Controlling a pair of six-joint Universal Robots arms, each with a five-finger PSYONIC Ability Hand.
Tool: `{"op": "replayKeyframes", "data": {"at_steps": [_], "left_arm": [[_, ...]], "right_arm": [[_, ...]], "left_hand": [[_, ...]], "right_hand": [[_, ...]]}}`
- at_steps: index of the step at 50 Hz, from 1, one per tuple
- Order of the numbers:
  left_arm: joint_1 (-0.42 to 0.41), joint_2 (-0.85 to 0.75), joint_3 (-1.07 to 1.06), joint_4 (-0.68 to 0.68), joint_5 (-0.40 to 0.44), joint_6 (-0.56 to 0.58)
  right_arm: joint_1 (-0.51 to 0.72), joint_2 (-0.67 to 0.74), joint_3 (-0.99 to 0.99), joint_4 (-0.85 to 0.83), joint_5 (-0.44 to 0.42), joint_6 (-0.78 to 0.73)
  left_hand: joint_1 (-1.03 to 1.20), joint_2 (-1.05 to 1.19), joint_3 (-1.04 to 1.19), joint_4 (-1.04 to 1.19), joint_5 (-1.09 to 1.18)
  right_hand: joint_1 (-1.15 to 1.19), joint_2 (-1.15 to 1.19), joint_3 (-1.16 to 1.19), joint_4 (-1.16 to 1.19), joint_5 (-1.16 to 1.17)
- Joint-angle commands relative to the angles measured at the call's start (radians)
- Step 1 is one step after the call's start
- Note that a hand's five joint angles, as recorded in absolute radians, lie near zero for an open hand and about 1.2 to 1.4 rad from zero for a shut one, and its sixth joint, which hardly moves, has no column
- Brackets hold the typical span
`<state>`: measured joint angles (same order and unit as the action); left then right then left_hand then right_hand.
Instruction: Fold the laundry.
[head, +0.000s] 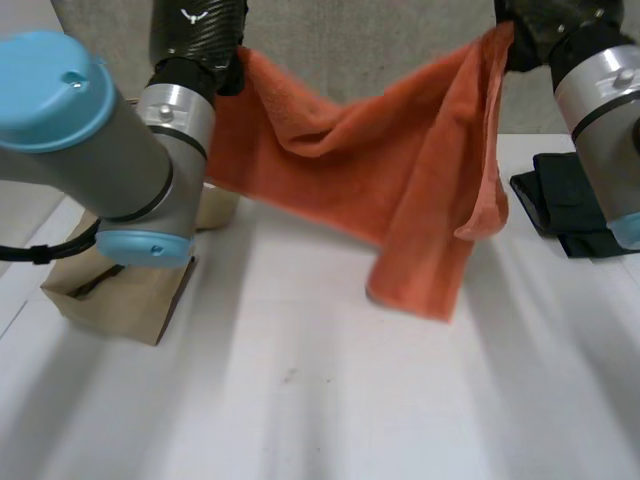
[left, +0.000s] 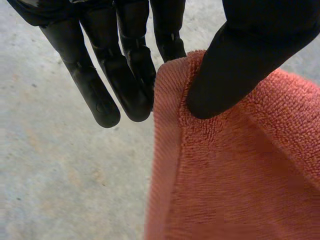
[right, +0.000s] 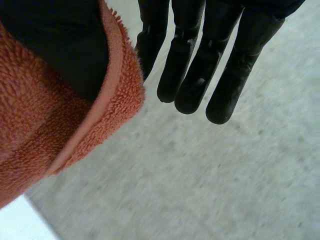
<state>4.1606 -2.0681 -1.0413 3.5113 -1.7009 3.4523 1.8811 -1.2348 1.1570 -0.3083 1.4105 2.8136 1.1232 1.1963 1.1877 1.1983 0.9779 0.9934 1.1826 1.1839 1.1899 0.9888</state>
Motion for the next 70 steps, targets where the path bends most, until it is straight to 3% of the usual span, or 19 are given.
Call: {"op": "replayKeyframes", "data": {"at_steps": [1,10,14,17,18,21,22,25,30,34,38,44,50,56,65,70], "left_arm": [[-0.003,0.161,-0.301,-0.011,0.012,0.001],[-0.011,0.338,-0.762,-0.037,0.032,0.031],[-0.014,0.365,-0.858,-0.092,0.035,0.076],[-0.022,0.358,-0.888,-0.155,0.036,0.091],[-0.026,0.358,-0.890,-0.172,0.037,0.091],[-0.045,0.358,-0.870,-0.222,0.041,0.096],[-0.048,0.358,-0.859,-0.232,0.043,0.096],[-0.046,0.358,-0.798,-0.244,0.044,0.093],[-0.034,0.358,-0.703,-0.238,0.049,0.088],[-0.028,0.320,-0.620,-0.218,0.092,0.087],[-0.031,0.195,-0.545,-0.221,0.155,0.084],[-0.053,0.005,-0.442,-0.259,0.176,0.076],[-0.059,-0.125,-0.364,-0.285,0.138,0.079],[-0.059,-0.165,-0.342,-0.299,0.029,0.080],[-0.068,-0.168,-0.367,-0.317,0.029,0.074],[-0.071,-0.168,-0.370,-0.342,0.029,0.071]], "right_arm": [[-0.008,-0.045,0.053,0.099,-0.027,0.007],[-0.082,-0.046,0.205,0.397,-0.149,-0.025],[-0.085,-0.051,0.300,0.533,-0.301,-0.236],[-0.088,-0.052,0.339,0.590,-0.347,-0.365],[-0.095,-0.051,0.357,0.624,-0.352,-0.440],[-0.091,-0.048,0.372,0.650,-0.344,-0.491],[-0.091,-0.042,0.377,0.660,-0.337,-0.491],[-0.089,-0.035,0.379,0.658,-0.324,-0.476],[-0.099,-0.037,0.386,0.629,-0.326,-0.385],[-0.109,-0.078,0.428,0.537,-0.318,-0.228],[-0.161,-0.156,0.500,0.480,-0.321,-0.132],[-0.201,-0.213,0.586,0.446,-0.327,-0.102],[-0.229,-0.229,0.644,0.443,-0.327,-0.105],[-0.264,-0.227,0.671,0.442,-0.334,-0.109],[-0.287,-0.226,0.681,0.419,-0.332,-0.112],[-0.287,-0.224,0.684,0.410,-0.332,-0.111]], "left_hand": [[0.273,0.200,0.209,0.198,0.244],[0.273,0.200,0.209,0.198,0.244],[0.273,0.200,0.209,0.198,0.244],[0.273,0.200,0.209,0.198,0.244],[0.108,0.035,0.043,0.033,0.079],[-0.646,-0.719,-0.711,-0.721,-0.675],[-0.657,-0.730,-0.722,-0.732,-0.686],[-0.692,-0.765,-0.757,-0.767,-0.721],[-0.692,-0.766,-0.757,-0.768,-0.722],[-0.675,-0.748,-0.739,-0.750,-0.704],[-0.657,-0.730,-0.722,-0.732,-0.686],[-0.599,-0.672,-0.663,-0.674,-0.628],[-0.519,-0.592,-0.584,-0.594,-0.549],[-0.466,-0.540,-0.531,-0.542,-0.496],[-0.390,-0.463,-0.455,-0.465,-0.419],[-0.006,-0.079,-0.071,-0.081,-0.036]], "right_hand": [[0.403,0.214,0.212,0.206,0.233],[0.403,0.214,0.212,0.206,0.233],[0.403,0.214,0.212,0.206,0.233],[0.403,0.214,0.212,0.206,0.233],[0.392,0.203,0.202,0.196,0.222],[-0.249,-0.438,-0.439,-0.445,-0.419],[-0.602,-0.792,-0.793,-0.799,-0.772],[-0.819,-1.008,-1.009,-1.015,-0.989],[-0.819,-1.008,-1.009,-1.015,-0.989],[-0.819,-1.008,-1.009,-1.015,-0.989],[-0.819,-1.008,-1.009,-1.015,-0.989],[-0.819,-1.008,-1.009,-1.015,-0.989],[-0.819,-1.008,-1.009,-1.015,-0.989],[-0.819,-1.008,-1.009,-1.015,-0.989],[-0.819,-1.008,-1.009,-1.015,-0.989],[-0.819,-1.008,-1.009,-1.015,-0.989]]}}
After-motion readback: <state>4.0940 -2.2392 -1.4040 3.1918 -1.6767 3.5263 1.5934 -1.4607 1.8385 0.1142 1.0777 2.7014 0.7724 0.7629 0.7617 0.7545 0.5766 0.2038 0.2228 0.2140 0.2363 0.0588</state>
